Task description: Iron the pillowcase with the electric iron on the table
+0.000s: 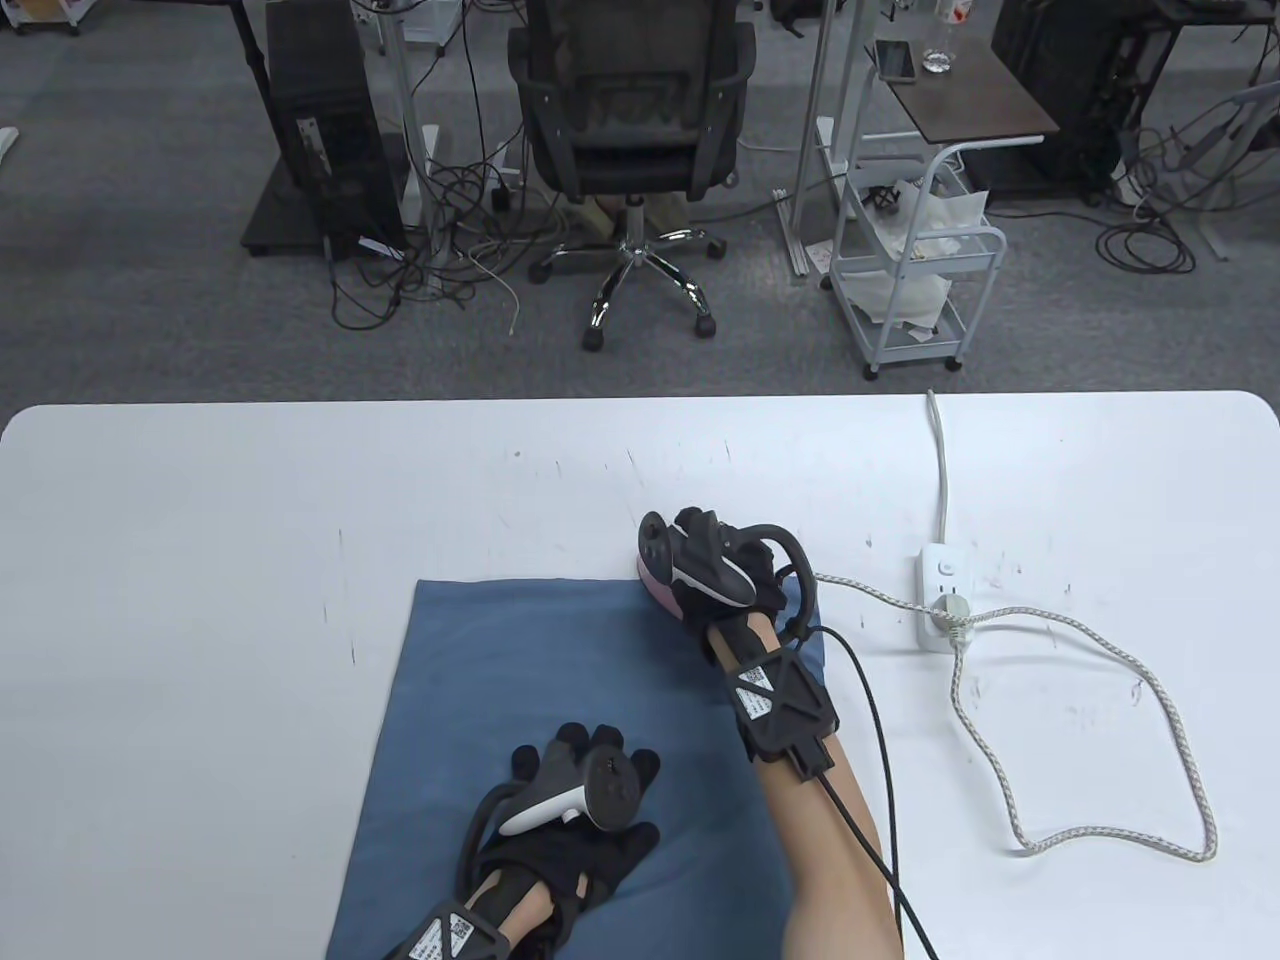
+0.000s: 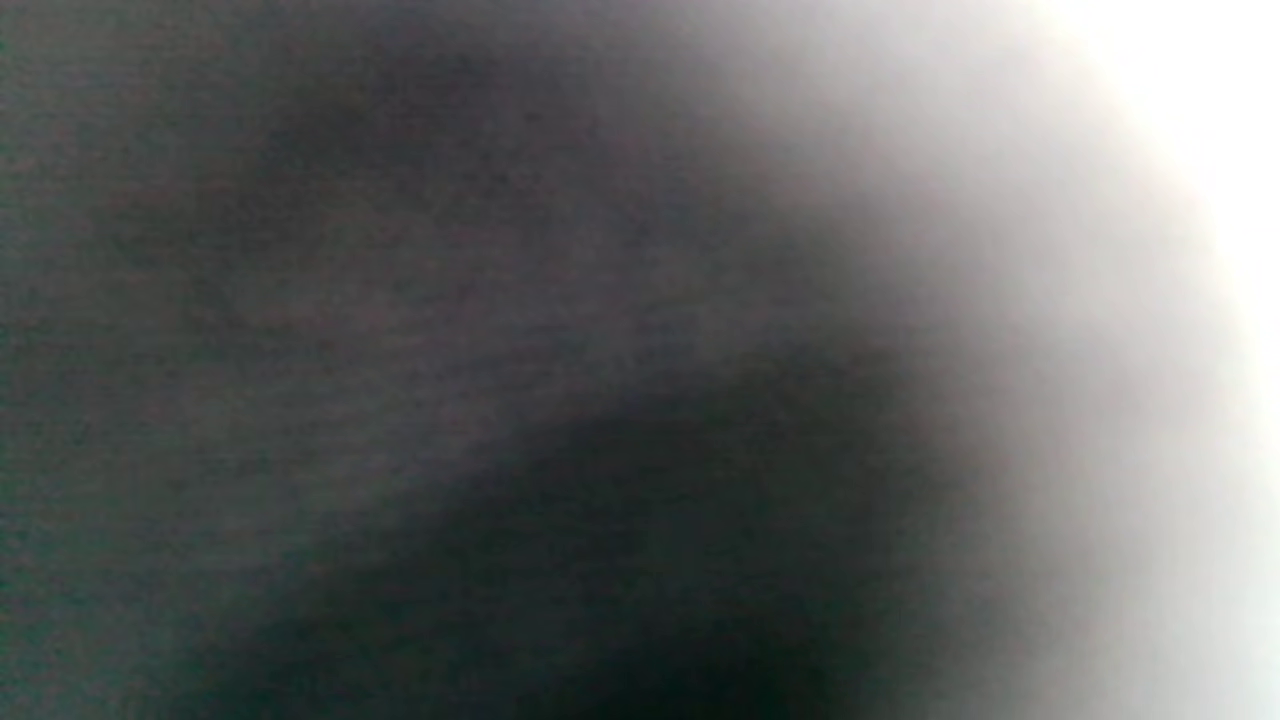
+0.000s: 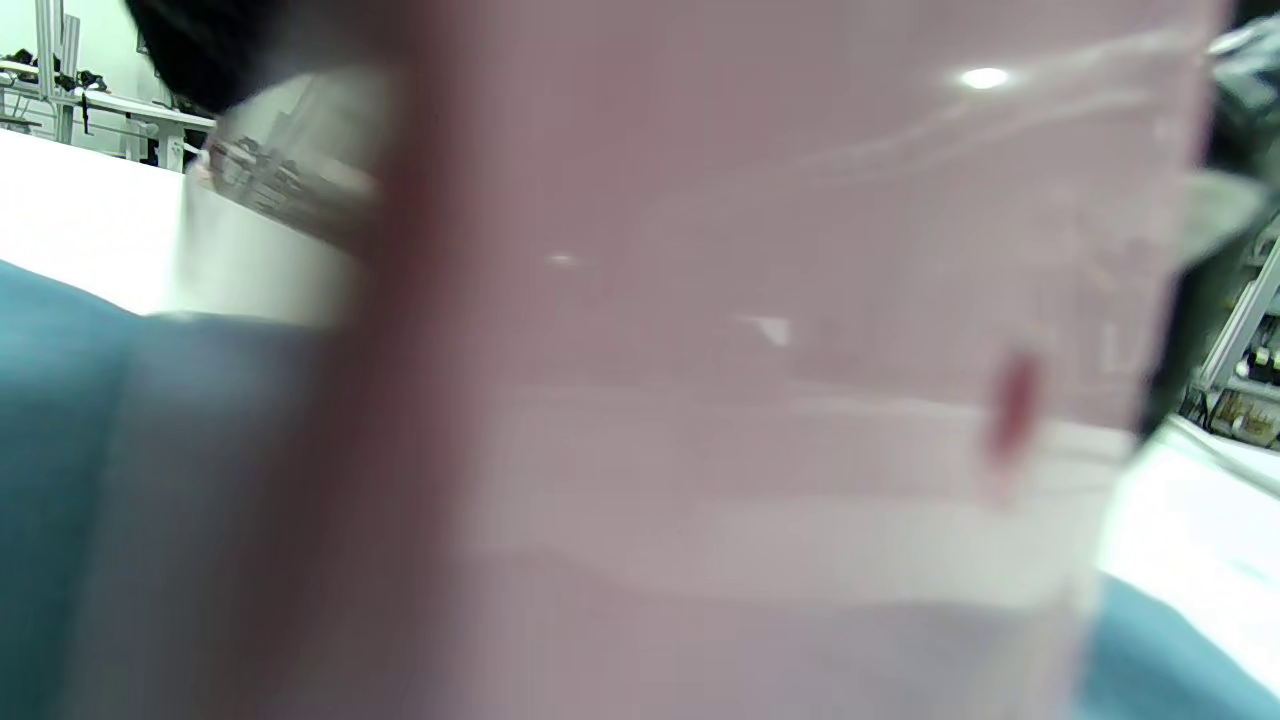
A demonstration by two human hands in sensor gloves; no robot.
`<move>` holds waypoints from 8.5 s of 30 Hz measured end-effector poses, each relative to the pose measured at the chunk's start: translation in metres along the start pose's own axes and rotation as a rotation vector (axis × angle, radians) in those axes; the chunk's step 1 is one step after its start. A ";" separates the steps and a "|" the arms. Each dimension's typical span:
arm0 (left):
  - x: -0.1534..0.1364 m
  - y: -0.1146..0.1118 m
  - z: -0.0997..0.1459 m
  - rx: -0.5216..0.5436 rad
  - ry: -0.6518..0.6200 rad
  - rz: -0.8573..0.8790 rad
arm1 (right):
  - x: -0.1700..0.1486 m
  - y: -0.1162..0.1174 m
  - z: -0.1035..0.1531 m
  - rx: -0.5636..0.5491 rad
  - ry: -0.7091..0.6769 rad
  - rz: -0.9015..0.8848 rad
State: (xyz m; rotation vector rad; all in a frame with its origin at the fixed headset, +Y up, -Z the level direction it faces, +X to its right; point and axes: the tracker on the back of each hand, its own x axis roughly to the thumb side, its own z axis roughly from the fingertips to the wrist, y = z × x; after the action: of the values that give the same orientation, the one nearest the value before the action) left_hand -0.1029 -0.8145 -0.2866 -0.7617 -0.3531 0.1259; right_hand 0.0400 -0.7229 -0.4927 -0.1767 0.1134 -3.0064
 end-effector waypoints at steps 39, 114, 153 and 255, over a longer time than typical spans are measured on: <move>0.000 -0.001 0.000 0.000 0.000 -0.001 | 0.077 -0.024 0.046 -0.068 -0.498 -0.200; 0.000 0.000 0.000 -0.001 0.000 -0.005 | -0.051 -0.011 0.114 0.033 -0.199 -0.081; -0.008 0.041 0.028 0.295 -0.036 -0.016 | -0.097 -0.031 0.053 0.106 0.135 -0.271; -0.069 0.137 0.128 0.675 0.109 -0.040 | -0.209 0.049 0.065 0.279 0.335 -0.128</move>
State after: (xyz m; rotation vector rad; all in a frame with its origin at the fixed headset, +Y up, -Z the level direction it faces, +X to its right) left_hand -0.2112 -0.6484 -0.3145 -0.0934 -0.1995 0.1538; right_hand 0.2592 -0.7478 -0.4561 0.3597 -0.2954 -3.1049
